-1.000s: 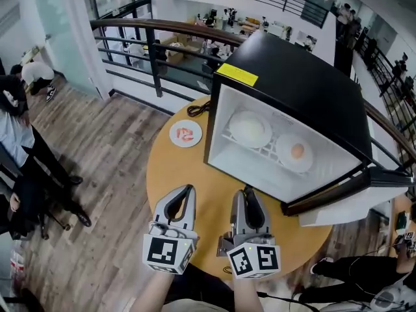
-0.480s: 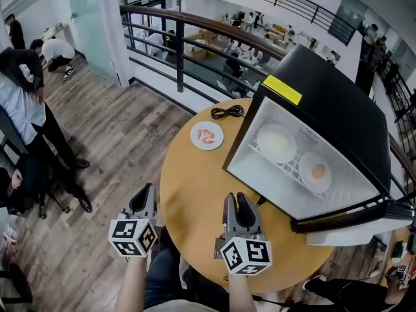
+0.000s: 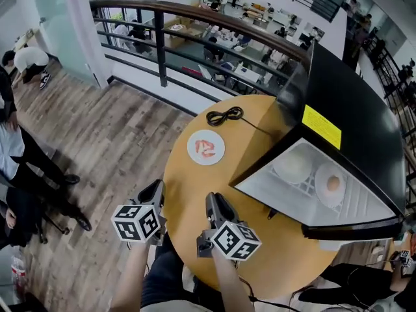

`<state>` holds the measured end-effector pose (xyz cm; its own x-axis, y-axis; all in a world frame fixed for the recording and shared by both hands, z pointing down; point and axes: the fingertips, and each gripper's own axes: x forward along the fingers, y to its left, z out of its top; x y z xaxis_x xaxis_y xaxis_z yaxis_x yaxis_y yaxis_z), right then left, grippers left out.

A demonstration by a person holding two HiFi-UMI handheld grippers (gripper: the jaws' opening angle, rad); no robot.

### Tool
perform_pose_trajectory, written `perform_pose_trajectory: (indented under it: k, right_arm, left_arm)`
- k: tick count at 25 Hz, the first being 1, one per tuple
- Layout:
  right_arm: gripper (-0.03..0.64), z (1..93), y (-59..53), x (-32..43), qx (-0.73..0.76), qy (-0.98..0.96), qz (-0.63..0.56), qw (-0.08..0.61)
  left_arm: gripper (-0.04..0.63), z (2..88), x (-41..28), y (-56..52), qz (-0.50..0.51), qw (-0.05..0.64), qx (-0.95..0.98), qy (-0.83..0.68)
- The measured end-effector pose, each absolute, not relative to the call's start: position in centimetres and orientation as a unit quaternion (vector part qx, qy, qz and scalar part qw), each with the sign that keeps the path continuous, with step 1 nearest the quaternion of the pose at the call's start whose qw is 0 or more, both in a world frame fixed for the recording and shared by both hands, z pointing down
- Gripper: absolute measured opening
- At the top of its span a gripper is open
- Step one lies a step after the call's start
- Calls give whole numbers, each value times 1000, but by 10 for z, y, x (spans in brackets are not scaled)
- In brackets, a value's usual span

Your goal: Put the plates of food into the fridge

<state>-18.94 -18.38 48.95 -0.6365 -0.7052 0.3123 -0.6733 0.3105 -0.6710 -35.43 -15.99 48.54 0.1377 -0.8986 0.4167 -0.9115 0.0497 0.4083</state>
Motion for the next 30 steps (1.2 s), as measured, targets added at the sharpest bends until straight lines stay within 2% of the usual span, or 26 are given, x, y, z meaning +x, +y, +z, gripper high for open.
perform_pose_trajectory:
  k: [6,12,17,23,30]
  right_arm:
    - [103,522,-235,-227,-452,747,-483,60]
    - [103,562,-268,-240,-492,687,-531,65]
    - [103,590,-287,-232,-518,592,-603,135]
    - [104,610,-299,-219,-551,523,-628,169]
    - [109,626,-303,-218,-579,478,-637,172]
  left_arm:
    - [9,503,-379,-235,18,344,720,-603]
    - [9,534,-374,-284,5,426,733,-530]
    - [12,560,-361,-310,9,493,729,-474]
    - [95,590,-363,-330,1,558,691,-458]
    - [101,611,-360,-345,13,589,675,-445]
